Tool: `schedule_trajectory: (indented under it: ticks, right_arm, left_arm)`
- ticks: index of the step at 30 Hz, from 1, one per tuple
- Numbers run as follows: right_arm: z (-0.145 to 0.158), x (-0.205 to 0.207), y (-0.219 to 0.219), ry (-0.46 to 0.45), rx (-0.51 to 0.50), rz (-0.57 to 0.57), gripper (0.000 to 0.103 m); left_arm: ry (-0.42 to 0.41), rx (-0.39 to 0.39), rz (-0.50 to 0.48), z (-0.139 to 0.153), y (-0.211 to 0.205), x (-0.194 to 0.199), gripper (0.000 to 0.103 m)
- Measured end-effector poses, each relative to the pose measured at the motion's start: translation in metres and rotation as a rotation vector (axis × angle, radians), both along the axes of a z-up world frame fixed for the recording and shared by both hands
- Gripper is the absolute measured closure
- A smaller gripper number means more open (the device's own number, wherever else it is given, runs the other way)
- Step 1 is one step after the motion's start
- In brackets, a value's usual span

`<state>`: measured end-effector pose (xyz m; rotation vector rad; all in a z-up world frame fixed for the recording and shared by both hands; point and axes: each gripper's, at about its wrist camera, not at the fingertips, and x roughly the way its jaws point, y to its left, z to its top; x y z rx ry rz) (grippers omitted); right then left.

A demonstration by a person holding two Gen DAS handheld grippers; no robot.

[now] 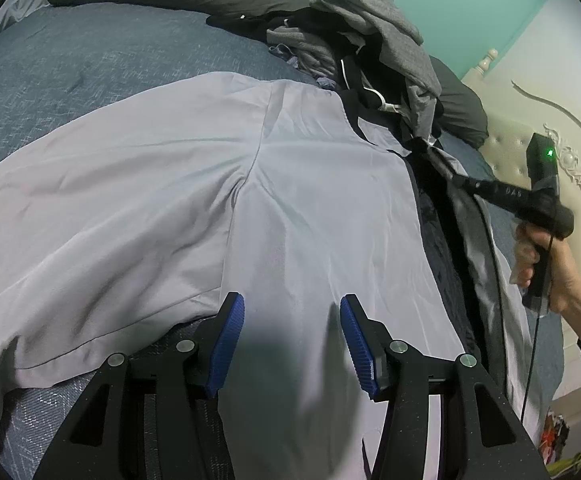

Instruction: Fold clothes

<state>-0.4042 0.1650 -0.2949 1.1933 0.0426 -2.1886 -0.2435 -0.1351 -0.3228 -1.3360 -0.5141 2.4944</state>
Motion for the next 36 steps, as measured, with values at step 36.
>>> schedule_trajectory:
  ticks: [36]
  right_arm:
    - [0.002, 0.099, 0.079, -0.162, -0.004, -0.105, 0.072]
  left_arm:
    - [0.008, 0.034, -0.05, 0.025, 0.031, 0.022, 0.047]
